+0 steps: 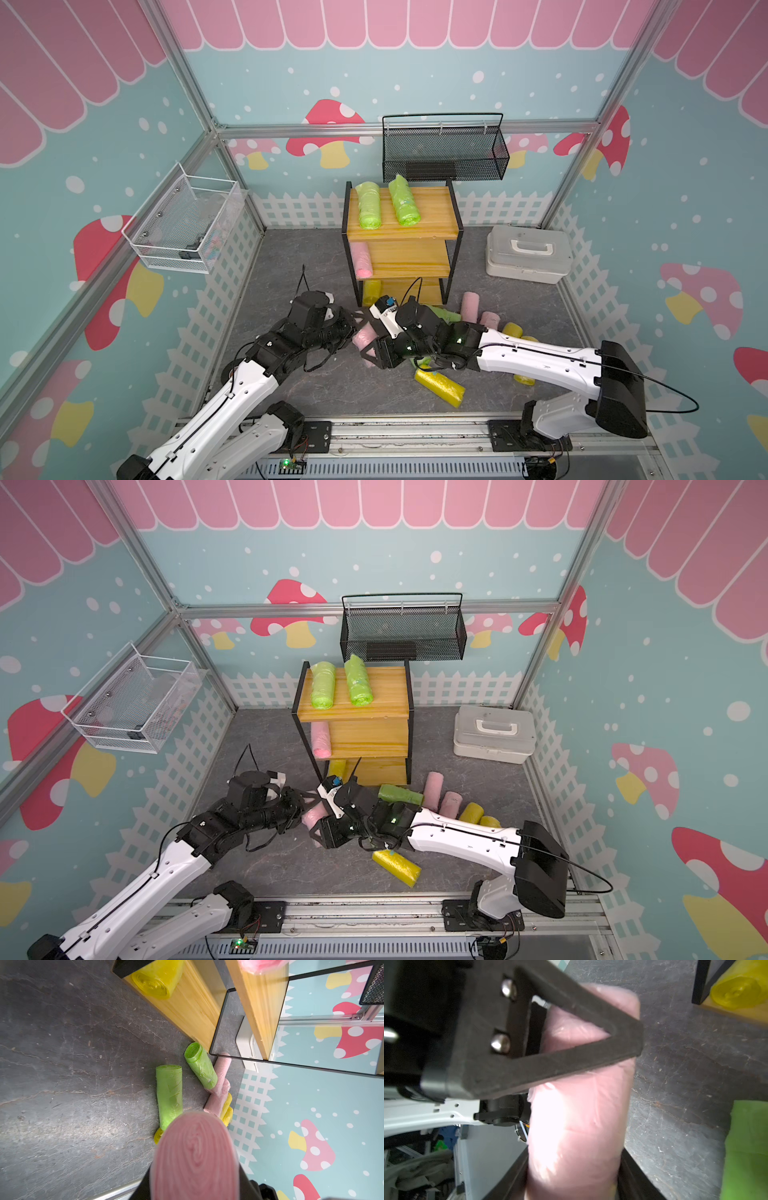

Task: Sort the rolls of trash bags by color and place them on the shelf
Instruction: Pick up the roll of trash bags from the center of the board, then place the roll of trash bags on the shelf.

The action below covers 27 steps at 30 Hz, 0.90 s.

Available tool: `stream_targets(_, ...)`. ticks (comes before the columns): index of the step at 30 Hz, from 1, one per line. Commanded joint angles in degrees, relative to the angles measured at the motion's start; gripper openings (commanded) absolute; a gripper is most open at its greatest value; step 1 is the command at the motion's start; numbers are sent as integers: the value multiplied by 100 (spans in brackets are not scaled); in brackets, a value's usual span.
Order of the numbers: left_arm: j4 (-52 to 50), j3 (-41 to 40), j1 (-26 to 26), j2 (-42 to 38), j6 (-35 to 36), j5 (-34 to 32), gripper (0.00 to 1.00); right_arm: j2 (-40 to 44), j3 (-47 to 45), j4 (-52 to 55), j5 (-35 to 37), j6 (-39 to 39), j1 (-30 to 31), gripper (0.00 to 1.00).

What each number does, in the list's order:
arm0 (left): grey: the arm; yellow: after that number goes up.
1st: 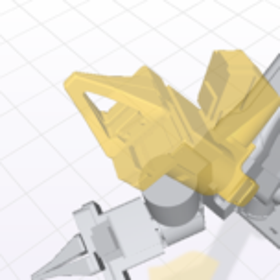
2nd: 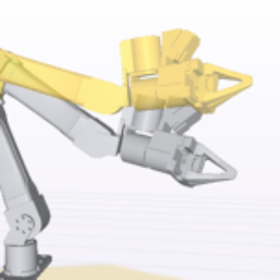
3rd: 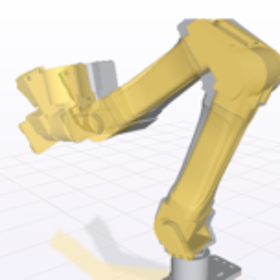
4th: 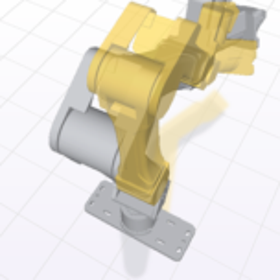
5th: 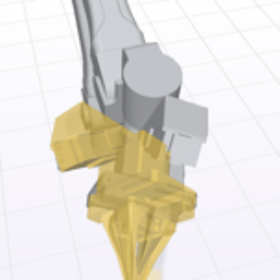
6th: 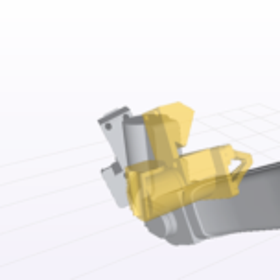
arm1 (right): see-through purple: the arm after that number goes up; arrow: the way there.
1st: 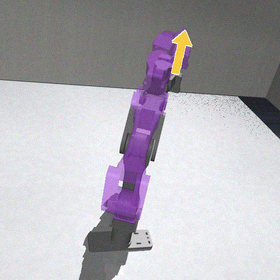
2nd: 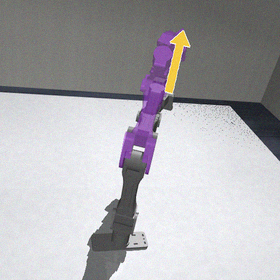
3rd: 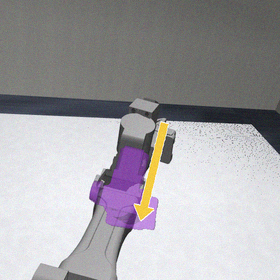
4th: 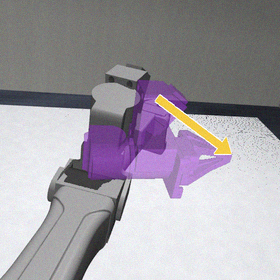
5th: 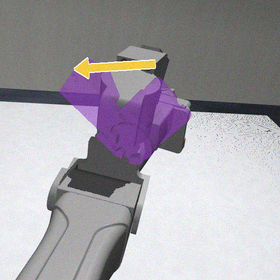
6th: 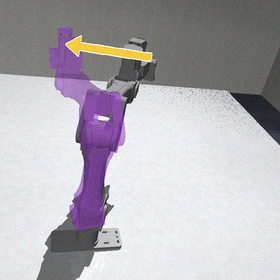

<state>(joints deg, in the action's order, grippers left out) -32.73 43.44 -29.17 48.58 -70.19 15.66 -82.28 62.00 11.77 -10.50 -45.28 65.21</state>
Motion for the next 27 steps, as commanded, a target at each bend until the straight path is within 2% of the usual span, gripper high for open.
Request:
stream_targets(1, 297, 166, -48, -171, -143, 76, 0, -42, 136, -192, 53, -40, 33, 34)
stream_targets(2, 294, 152, -50, -188, -144, 75, 0, -24, 114, -206, 80, -51, 38, 29)
stream_targets(3, 291, 139, -51, -206, -144, 85, 5, 16, 82, -218, 130, -60, 36, 23)
stream_targets(4, 290, 123, -46, -221, -137, 75, 21, 72, 39, -227, 199, -69, 34, 18)
stream_targets(6, 200, 125, -40, -259, -98, -19, 62, 218, -40, -228, 383, -62, 25, 8)
stream_targets(7, 73, 169, -37, -284, -25, -117, 96, 306, -94, -236, 498, -69, 16, 5)
stream_targets(9, -306, 362, -26, -275, 253, -390, 99, 480, -213, -257, 678, -97, -50, 0)
stream_targets(15, -1446, 1087, 24, -191, 1118, -1155, 99, 748, -586, -1034, 416, -674, -700, 0)
stream_targets(22, -1688, 1030, 71, -431, 1264, -1330, 99, 298, -970, -2955, -133, -2037, -1563, 0)
stream_targets(27, -1753, 932, 89, -597, 1280, -1332, 99, -192, -452, -3251, -255, -2248, -1763, 0)
